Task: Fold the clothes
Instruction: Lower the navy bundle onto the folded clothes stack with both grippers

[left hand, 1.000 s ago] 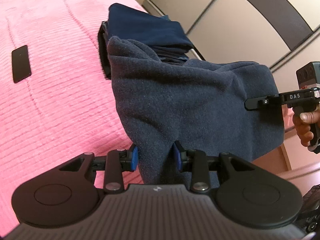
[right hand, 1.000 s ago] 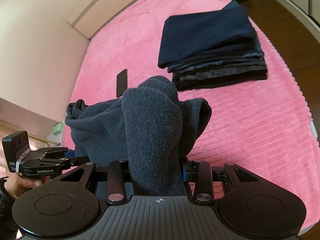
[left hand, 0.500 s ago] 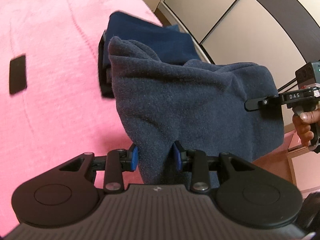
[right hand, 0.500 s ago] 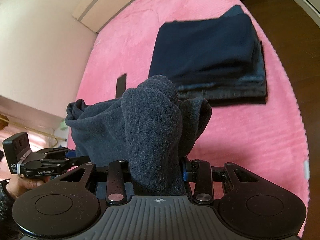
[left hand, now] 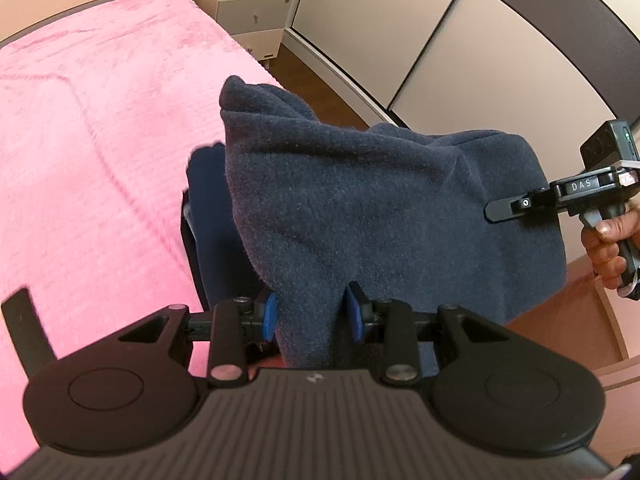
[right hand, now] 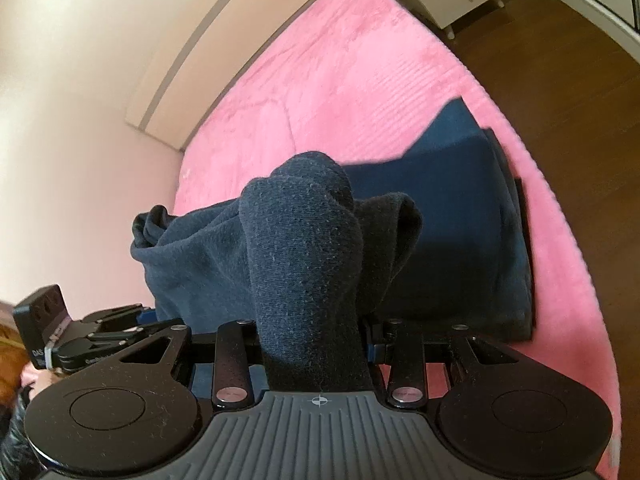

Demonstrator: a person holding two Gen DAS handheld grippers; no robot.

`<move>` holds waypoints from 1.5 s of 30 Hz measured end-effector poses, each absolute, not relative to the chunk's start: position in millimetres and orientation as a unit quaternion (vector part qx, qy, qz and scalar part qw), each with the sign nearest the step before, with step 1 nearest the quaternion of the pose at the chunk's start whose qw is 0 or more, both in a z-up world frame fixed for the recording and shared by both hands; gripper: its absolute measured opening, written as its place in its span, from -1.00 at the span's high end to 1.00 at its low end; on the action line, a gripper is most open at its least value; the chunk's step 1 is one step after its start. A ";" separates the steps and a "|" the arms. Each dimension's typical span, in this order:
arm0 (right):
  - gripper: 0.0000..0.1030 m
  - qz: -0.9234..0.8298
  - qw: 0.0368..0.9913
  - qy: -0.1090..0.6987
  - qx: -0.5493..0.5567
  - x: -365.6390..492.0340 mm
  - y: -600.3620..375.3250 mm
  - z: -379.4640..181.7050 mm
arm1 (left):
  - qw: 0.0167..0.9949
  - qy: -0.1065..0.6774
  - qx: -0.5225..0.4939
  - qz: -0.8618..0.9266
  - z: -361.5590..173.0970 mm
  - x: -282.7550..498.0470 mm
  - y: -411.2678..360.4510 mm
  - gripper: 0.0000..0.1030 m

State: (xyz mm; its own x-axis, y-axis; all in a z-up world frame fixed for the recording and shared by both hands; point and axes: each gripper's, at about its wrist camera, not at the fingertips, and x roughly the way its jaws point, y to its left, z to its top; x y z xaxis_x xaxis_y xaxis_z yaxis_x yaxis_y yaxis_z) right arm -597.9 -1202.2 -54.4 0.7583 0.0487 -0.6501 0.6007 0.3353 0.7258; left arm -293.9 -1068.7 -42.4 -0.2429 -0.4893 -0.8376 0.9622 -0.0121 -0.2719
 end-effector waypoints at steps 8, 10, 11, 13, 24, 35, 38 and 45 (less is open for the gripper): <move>0.29 -0.188 0.712 0.285 0.613 -572.1 -1268.8 -100.6 | 0.553 0.454 0.284 -0.639 -66.1 -270.1 -1125.3 0.43; 0.29 -0.197 0.699 0.283 0.627 -572.1 -1274.5 -116.3 | 0.554 0.458 0.289 -0.632 -76.0 -266.2 -1135.6 0.44; 0.29 -0.202 0.692 0.282 0.633 -572.6 -1277.1 -124.6 | 0.555 0.461 0.289 -0.629 -81.6 -265.4 -1139.2 0.44; 0.29 -0.210 0.681 0.283 0.642 -574.5 -1280.2 -138.9 | 0.556 0.467 0.290 -0.624 -94.0 -264.0 -1144.4 0.44; -0.13 -0.236 0.708 0.261 0.612 -581.6 -1283.4 -165.1 | 0.592 0.492 0.270 -0.579 -142.0 -261.2 -1160.7 0.31; -0.12 -0.206 0.729 0.285 0.587 -600.3 -1258.3 -168.6 | 0.569 0.553 0.205 -0.573 -161.9 -249.1 -1123.1 0.30; 0.19 -0.216 0.718 0.277 0.601 -599.3 -1257.4 -169.6 | 0.574 0.552 0.201 -0.571 -166.2 -255.9 -1135.0 0.34; -0.07 -0.241 0.734 0.293 0.564 -600.7 -1256.8 -139.4 | 0.570 0.548 0.214 -0.573 -158.8 -252.3 -1136.5 0.34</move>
State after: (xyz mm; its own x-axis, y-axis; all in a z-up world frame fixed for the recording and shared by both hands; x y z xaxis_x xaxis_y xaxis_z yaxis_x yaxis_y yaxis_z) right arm -600.7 -1256.8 -139.4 0.7122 -0.0236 -0.7016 0.6839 0.2486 0.6859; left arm -252.3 -1136.5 -158.8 -0.2590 -0.4191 -0.8702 0.8881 0.2510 -0.3852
